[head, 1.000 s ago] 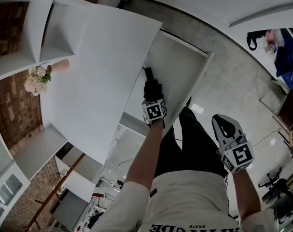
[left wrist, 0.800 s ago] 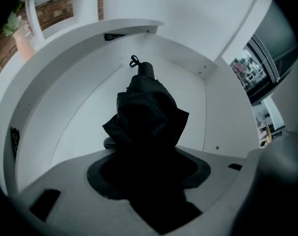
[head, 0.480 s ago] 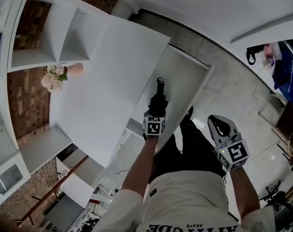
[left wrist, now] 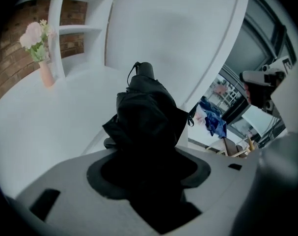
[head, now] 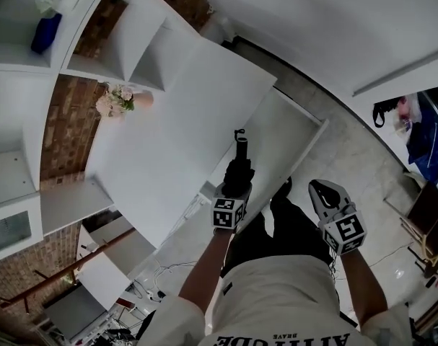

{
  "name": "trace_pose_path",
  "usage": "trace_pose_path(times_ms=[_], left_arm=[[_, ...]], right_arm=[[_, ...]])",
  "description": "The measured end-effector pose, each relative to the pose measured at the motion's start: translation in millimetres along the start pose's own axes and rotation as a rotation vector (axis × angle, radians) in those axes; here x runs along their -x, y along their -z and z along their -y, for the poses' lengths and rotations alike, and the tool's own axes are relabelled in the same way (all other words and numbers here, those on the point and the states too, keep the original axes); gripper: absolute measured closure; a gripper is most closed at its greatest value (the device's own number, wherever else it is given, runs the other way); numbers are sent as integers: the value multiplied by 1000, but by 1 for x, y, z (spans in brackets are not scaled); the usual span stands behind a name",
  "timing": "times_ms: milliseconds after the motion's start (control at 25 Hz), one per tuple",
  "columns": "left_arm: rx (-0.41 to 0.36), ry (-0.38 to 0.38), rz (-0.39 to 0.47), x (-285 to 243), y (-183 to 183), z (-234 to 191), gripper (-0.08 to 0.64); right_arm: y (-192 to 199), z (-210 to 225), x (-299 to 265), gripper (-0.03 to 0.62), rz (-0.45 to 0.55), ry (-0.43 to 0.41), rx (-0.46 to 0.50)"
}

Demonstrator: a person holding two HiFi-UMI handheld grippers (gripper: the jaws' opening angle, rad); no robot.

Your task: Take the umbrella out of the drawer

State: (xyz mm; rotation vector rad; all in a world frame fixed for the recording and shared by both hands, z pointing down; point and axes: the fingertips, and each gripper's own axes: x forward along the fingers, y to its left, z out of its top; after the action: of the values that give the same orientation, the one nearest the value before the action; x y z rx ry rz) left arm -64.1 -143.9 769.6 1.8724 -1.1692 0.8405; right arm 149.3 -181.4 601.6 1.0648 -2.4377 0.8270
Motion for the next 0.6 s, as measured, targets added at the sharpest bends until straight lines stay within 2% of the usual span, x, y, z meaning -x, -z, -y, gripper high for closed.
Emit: trace_pose_path(times_ms=[160, 360, 600], left_arm=[[2, 3, 78, 42, -14, 10, 304], [35, 20, 193, 91, -27, 12, 304], [60, 37, 352, 157, -28, 12, 304]], right_arm=[[-21, -19, 1, 558, 34, -24, -33], [-32, -49, 5, 558, 67, -38, 14], [-13, -94, 24, 558, 77, -32, 56]])
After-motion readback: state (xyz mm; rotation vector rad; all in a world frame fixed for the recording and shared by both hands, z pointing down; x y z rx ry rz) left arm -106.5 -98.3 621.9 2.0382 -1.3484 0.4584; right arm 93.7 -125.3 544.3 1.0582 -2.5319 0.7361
